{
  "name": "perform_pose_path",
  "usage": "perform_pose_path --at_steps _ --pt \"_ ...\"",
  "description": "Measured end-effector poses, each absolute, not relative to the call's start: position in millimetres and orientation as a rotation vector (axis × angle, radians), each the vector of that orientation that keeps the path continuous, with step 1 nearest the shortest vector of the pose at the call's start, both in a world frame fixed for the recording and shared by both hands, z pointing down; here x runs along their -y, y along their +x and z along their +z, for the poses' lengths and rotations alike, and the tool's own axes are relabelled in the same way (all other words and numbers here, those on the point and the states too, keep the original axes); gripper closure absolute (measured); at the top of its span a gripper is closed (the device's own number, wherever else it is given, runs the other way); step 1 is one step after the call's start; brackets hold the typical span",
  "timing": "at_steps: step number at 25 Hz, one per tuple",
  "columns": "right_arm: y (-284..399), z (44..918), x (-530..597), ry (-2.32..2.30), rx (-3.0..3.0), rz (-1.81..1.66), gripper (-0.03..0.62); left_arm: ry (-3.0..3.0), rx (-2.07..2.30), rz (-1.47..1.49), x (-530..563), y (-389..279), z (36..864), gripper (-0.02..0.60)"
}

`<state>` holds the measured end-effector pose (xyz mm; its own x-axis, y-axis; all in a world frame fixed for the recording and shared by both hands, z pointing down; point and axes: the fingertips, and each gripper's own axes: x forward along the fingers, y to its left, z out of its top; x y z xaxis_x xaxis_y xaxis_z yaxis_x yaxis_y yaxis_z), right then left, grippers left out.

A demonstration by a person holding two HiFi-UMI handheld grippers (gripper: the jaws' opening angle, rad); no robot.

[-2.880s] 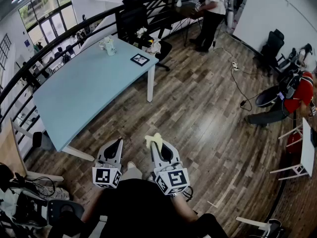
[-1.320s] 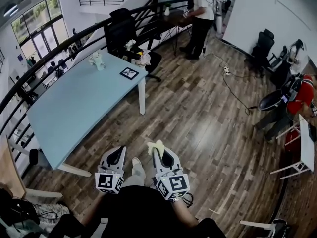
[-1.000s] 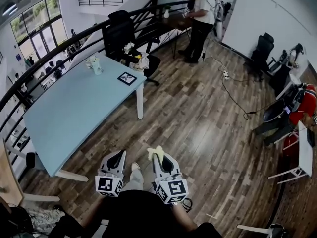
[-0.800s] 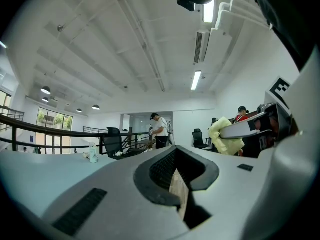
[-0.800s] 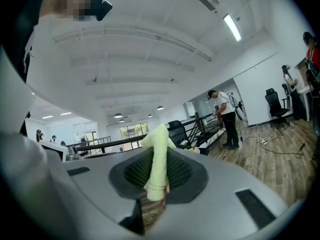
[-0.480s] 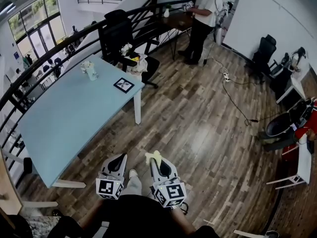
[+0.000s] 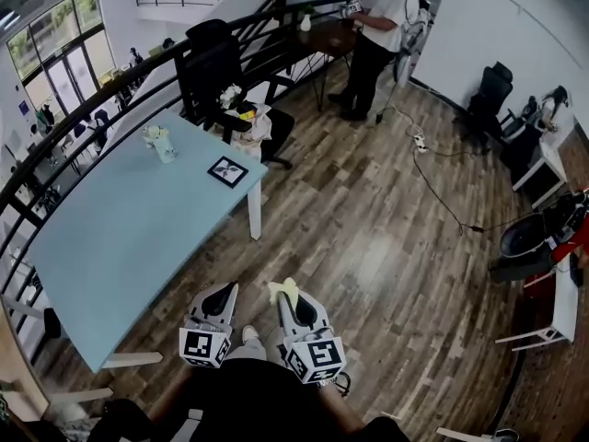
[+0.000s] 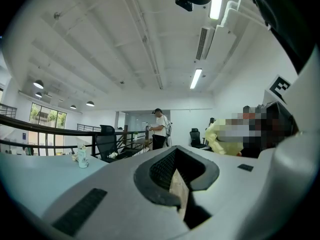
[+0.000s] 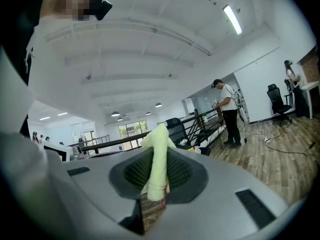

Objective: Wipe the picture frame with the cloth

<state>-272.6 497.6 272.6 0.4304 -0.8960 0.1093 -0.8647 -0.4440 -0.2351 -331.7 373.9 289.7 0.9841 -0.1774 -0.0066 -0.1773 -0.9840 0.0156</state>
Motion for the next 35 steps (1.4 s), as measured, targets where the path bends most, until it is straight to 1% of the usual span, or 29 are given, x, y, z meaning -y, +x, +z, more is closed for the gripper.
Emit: perform_pose_path --at_steps 13,27,35 --pt "-227 272 -417 -2.546 -1.548 -0.269 0.536 3.143 0.284 -0.032 -288 -282 293 0.584" --pt "-206 279 -380 -2.522 -1.571 -0.285 0.536 3.173 0.226 0.004 -266 -261 306 0.584" --pt "-169 283 -354 -2.486 -1.625 -0.287 0.536 3.185 0.275 0.062 -244 -232 310 0.584"
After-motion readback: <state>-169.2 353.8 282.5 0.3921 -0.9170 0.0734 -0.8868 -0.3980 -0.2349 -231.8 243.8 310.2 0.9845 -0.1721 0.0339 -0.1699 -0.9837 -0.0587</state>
